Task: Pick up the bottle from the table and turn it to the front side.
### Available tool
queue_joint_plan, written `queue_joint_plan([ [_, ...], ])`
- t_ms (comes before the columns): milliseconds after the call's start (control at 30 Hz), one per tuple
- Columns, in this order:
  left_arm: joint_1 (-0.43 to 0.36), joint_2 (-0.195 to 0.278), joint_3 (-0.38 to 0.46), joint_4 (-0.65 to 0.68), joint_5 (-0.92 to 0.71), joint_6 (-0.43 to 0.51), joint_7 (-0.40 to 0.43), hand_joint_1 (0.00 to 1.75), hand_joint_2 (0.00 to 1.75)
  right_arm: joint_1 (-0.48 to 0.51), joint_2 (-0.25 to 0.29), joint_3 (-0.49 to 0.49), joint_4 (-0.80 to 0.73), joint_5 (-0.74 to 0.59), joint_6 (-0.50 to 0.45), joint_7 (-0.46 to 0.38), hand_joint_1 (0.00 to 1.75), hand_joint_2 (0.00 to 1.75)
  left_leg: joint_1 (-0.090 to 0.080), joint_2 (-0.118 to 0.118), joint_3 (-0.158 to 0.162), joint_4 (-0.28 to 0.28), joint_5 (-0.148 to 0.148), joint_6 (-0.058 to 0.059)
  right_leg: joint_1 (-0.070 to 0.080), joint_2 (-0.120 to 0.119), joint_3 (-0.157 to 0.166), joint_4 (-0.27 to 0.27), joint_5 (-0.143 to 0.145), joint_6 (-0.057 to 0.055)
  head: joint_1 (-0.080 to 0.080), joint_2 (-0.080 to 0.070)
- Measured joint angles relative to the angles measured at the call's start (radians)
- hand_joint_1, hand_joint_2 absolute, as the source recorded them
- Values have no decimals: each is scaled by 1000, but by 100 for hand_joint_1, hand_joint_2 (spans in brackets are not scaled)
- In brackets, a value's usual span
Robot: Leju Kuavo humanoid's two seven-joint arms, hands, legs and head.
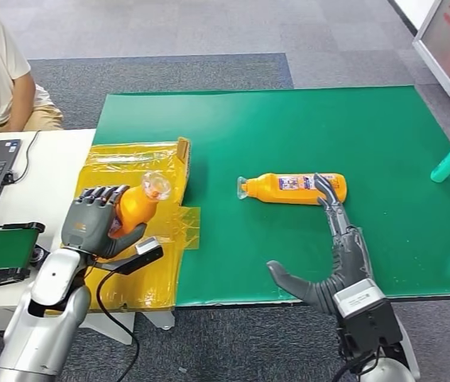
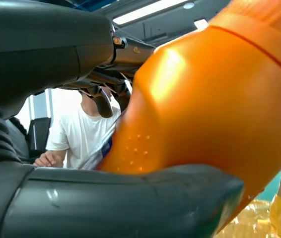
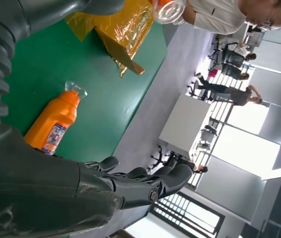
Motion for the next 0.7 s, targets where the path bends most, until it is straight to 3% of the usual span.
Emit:
queue_joint_plan([
  [233, 0, -1, -3, 69, 0, -1, -3, 175, 0, -1, 0, -5, 0, -13, 4, -8, 0, 175, 0, 0, 0, 0, 0, 0, 0, 0, 0, 0, 0, 0, 0, 0],
  [533, 8, -42, -2, 189, 16, 2, -2, 175, 0, -2, 0, -9, -3, -21, 4, -13, 0, 175, 0, 0, 0, 0, 0, 0, 0, 0, 0, 0, 0, 0, 0, 0],
  [567, 7, -46, -1, 198, 18, 2, 0, 168, 0, -2, 0, -9, -5, -21, 4, -14, 0, 175, 0, 0, 0, 0, 0, 0, 0, 0, 0, 0, 0, 0, 0, 0],
  [700, 8, -64, 21, 231, 32, -1, 11, 5, 0, -1, 0, -10, -17, -16, 2, -14, 0, 175, 0, 0, 0, 0, 0, 0, 0, 0, 0, 0, 0, 0, 0, 0],
])
